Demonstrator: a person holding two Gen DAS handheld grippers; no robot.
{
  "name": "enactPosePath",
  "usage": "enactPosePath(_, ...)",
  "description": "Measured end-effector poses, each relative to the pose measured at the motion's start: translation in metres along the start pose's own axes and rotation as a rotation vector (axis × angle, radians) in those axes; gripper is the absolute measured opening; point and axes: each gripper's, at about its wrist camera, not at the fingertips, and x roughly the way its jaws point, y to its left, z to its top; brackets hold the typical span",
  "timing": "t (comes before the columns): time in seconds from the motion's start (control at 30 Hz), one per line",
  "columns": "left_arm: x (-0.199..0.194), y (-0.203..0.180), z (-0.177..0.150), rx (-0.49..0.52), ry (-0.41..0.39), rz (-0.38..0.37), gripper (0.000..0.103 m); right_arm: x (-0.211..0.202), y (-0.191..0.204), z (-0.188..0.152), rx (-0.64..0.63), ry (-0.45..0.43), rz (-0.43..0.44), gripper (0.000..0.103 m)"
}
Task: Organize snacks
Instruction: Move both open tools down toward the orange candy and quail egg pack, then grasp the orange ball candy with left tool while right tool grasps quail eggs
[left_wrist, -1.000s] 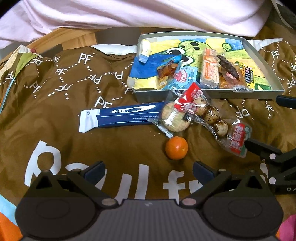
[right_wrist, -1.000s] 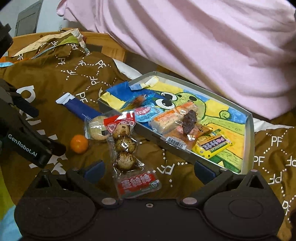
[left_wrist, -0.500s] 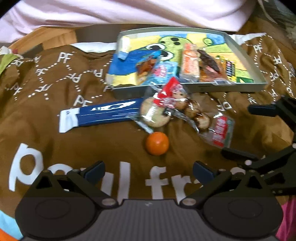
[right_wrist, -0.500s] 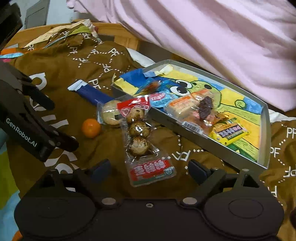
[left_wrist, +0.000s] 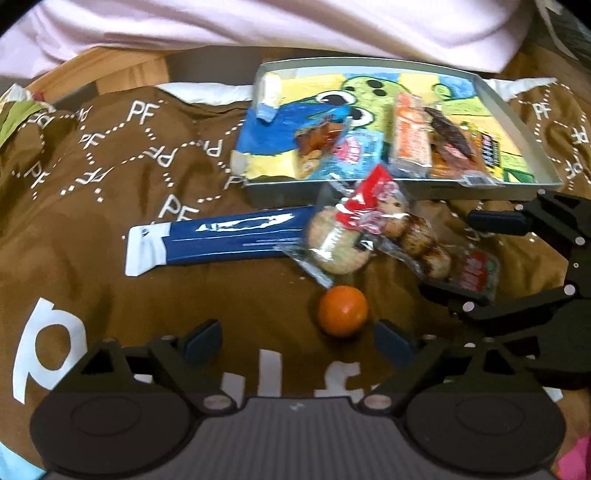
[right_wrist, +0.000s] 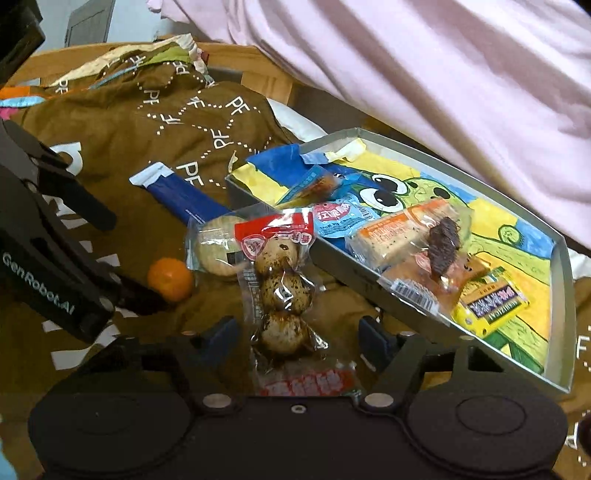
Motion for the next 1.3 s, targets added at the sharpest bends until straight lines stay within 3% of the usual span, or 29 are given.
enactPosePath(0.3,0.009,0.000,0.004,-0.002,0.003,-0.029,0.082,0.016,0.001,0.003,-0.003,0.021,0.019,0.061)
enactPosePath(0.5,0.010,-0.005,0.004,0.025,-0.001,-0.053,0.073,0.022,-0.003,0.004,0.014,0.040,0.036,0.063)
enactPosePath(0.93,0.017,-0.004,0.007,-0.015,0.009,-0.067,0.070,0.028,-0.010,0.002,0.058,0.059,0.060,0.065)
enactPosePath(1.03,0.016,-0.005,0.008,-0.020,0.000,-0.058,0.064,0.028,-0.009,0.002,0.055,0.055,0.056,0.064)
enactPosePath(1.3,0.012,-0.009,0.008,-0.014,-0.011,-0.098,0.036,0.022,0.000,0.003,0.011,0.031,0.041,0.051)
